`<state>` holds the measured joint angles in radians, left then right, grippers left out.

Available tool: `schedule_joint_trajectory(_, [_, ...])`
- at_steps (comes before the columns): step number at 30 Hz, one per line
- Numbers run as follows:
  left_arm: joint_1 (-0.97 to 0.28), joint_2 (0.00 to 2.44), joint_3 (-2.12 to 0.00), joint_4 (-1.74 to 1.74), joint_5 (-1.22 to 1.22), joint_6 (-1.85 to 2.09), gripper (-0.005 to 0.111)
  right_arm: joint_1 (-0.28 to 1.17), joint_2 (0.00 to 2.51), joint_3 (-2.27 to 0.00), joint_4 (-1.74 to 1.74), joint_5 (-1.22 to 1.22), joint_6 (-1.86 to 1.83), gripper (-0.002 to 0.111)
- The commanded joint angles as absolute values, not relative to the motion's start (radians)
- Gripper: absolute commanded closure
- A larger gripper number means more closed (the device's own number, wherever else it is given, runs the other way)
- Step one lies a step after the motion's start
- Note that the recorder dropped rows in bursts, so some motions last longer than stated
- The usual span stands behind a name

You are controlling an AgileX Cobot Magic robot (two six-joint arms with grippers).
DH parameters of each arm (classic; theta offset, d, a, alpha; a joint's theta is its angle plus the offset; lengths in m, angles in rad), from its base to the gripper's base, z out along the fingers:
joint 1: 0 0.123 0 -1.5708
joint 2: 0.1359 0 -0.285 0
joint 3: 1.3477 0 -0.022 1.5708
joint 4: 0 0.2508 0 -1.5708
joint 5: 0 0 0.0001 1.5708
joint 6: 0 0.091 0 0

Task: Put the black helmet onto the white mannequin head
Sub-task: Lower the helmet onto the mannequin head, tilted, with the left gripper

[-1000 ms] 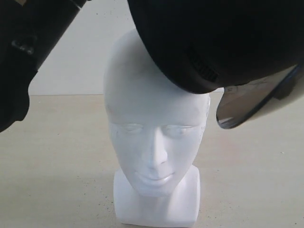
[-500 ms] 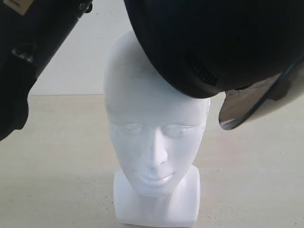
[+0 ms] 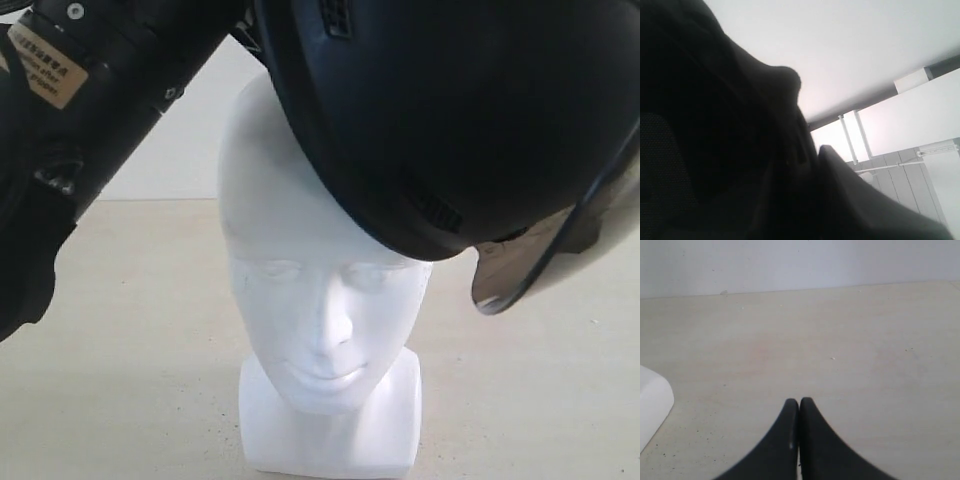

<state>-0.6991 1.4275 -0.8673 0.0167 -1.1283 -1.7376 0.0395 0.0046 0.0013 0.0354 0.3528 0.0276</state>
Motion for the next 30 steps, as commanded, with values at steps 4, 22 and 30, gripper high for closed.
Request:
schedule_joint_trajectory(4, [-0.646,1.395,-0.873,-0.011,-1.221,-1.726,0.102,0.04,0.0,0.0,0.036,0.35,0.023,0.108])
schedule_joint_trajectory(22, [-0.621,1.33,-0.765,-0.017,-1.221,-1.644,0.102,0.04,0.0,0.0,0.036,0.35,0.023,0.108])
schedule_joint_trajectory(30, [-0.621,1.312,-0.713,-0.019,-1.221,-1.643,0.102,0.04,0.0,0.0,0.036,0.339,0.023,0.108])
